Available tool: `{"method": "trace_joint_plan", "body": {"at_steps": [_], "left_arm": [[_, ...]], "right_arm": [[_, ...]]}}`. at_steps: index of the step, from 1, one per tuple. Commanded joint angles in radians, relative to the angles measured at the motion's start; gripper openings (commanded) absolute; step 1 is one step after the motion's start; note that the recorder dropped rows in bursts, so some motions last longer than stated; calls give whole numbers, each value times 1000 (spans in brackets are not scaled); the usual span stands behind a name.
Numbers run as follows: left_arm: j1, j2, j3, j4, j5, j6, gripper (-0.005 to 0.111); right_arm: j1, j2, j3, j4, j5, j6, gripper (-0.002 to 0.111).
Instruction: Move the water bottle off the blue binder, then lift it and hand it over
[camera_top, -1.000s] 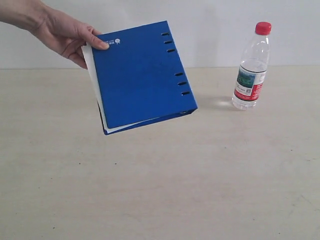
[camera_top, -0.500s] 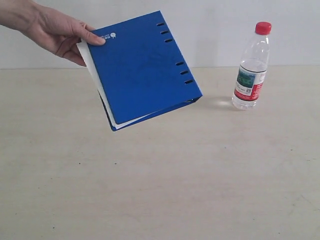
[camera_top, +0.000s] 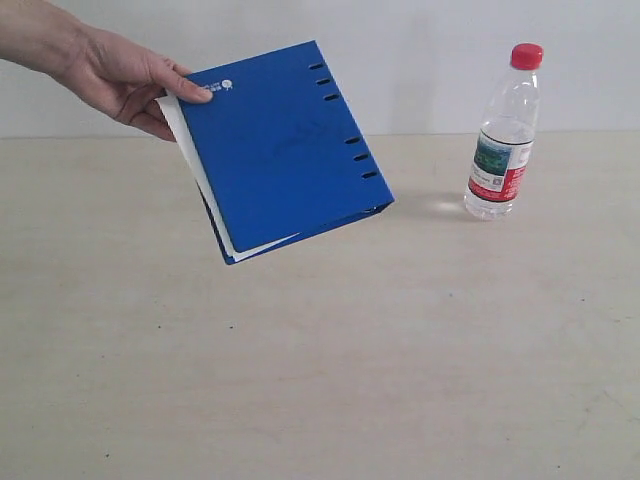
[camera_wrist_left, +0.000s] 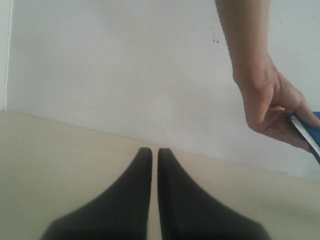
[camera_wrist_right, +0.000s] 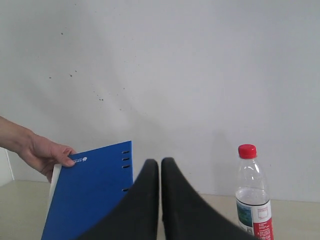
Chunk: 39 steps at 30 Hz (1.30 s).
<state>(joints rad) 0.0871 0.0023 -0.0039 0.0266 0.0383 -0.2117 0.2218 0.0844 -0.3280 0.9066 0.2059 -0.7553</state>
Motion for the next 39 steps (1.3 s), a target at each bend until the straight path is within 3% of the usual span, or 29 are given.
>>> {"method": "trace_joint_plan", "body": {"at_steps": [1,12,39], "left_arm": [[-15,-2,4,19,7,123,4],[-15,-2,4,17,246,232,4],[-15,-2,4,15,243,232,4]], "right_arm": [[-3,-3,3,3,1,-2,0],[-3,-3,3,3,1,-2,0],[-3,-3,3,3,1,-2,0]]}}
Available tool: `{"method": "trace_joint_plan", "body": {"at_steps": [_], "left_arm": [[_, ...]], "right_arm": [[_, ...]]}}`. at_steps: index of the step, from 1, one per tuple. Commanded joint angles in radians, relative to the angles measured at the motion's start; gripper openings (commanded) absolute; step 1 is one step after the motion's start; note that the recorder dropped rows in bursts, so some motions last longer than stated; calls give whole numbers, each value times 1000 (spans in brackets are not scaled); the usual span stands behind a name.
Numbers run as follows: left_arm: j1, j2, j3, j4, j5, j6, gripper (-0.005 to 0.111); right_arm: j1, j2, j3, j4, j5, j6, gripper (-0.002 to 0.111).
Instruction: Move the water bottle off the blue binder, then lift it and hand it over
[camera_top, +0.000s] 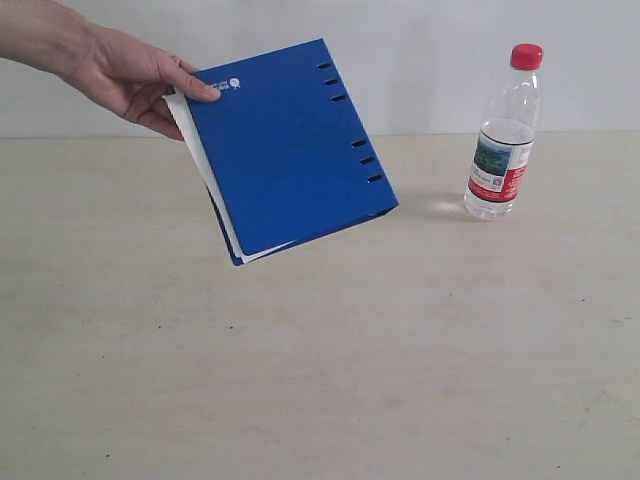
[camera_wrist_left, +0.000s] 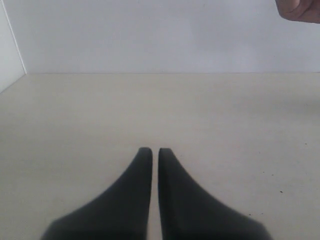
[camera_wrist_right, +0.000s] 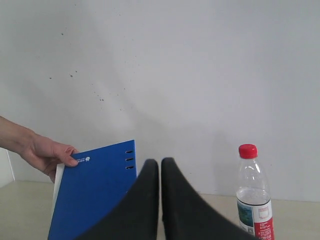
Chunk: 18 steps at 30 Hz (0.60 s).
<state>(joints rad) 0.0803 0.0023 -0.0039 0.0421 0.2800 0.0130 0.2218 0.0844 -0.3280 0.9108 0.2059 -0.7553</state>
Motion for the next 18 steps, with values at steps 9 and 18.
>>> {"method": "trace_joint_plan", "body": {"at_steps": [9,18], "left_arm": [[-8,-2,4,-1,2,7,4],[-8,-2,4,-1,2,7,4]], "right_arm": [[-3,-3,3,-42,-159,-2,0],[-3,-6,25,-579,-236,293,0]]}}
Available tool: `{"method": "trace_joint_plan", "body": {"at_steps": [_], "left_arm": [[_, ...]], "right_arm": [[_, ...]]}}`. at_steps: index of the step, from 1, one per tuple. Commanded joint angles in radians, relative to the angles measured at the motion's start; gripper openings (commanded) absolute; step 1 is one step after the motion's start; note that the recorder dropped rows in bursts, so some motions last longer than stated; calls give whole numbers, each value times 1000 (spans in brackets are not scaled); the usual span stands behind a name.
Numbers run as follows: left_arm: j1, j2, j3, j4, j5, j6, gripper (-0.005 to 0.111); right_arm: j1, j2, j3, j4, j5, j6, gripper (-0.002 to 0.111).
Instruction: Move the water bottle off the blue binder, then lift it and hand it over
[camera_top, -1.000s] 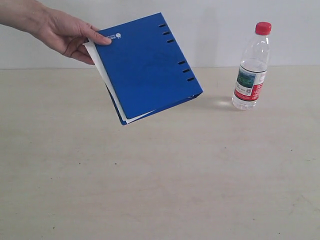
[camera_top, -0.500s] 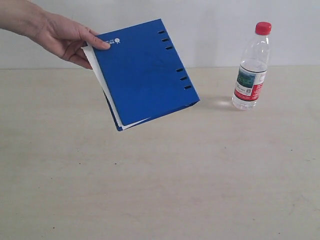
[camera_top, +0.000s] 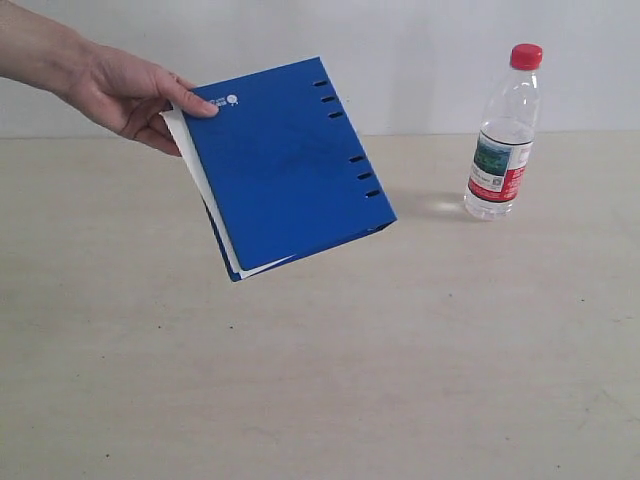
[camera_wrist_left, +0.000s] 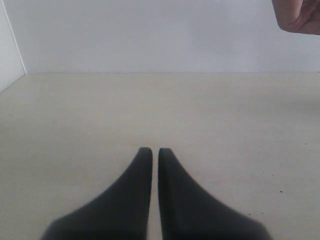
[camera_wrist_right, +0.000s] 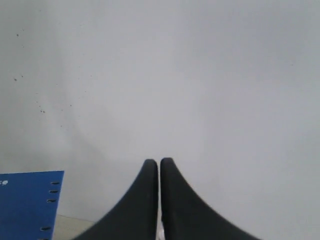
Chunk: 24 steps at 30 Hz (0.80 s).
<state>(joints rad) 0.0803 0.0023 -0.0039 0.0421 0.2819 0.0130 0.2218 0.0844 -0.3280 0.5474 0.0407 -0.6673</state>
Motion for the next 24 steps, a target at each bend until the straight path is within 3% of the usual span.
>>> {"method": "trace_joint_plan", "body": {"at_steps": [1,5,9,13,20,24], "left_arm": [[-8,-2,4,-1,0,7,4],[-8,-2,4,-1,-2,7,4],[-8,-2,4,-1,-2,7,4],[-8,-2,4,-1,-2,7,4],[-8,-2,4,-1,0,7,4],[-8,-2,4,-1,0,7,4]], "right_arm": [[-4,-6,44,-286,-111,280,0],[-54,-6,159,-388,-274,464,0],[-164,-6,237,-403,-278,558,0],[-257,-6,285,-540,-270,655,0],[-321,-6,328,-597,-189,660,0],[-321,-6,328,-617,-29,660,0]]}}
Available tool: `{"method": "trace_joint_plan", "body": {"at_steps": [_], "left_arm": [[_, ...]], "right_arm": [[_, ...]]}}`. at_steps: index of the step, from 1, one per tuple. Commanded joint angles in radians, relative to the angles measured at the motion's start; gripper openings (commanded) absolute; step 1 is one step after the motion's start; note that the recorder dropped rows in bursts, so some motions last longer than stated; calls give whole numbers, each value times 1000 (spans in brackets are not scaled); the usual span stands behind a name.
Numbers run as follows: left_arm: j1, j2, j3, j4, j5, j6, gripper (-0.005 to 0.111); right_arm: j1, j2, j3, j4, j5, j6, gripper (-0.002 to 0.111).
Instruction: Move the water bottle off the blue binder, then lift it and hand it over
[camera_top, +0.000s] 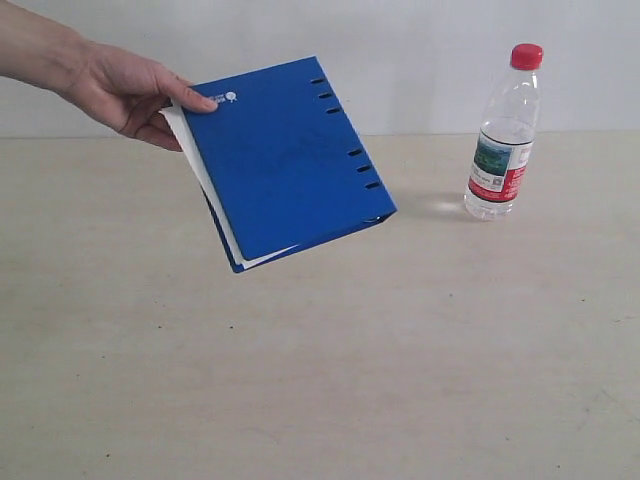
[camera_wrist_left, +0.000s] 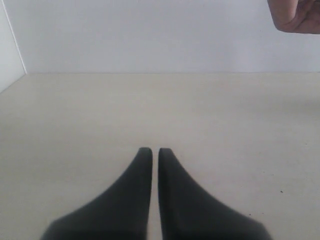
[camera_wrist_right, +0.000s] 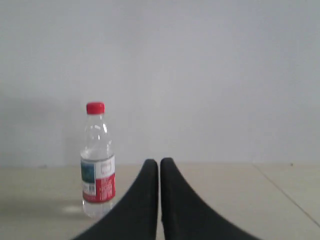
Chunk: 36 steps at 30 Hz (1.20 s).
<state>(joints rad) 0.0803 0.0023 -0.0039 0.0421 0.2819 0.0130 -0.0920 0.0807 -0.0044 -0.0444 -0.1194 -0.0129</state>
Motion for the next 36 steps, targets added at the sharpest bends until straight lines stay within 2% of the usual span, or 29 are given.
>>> {"method": "trace_joint_plan", "body": {"at_steps": [1,9,36], "left_arm": [[-8,-2,4,-1,0,7,4],[-8,-2,4,-1,0,7,4],[-8,-2,4,-1,0,7,4]], "right_arm": [[-7,-3,4,-29,164,6,0],[-7,-3,4,-31,416,1,0],[13,-3,4,-1,416,13,0]]}}
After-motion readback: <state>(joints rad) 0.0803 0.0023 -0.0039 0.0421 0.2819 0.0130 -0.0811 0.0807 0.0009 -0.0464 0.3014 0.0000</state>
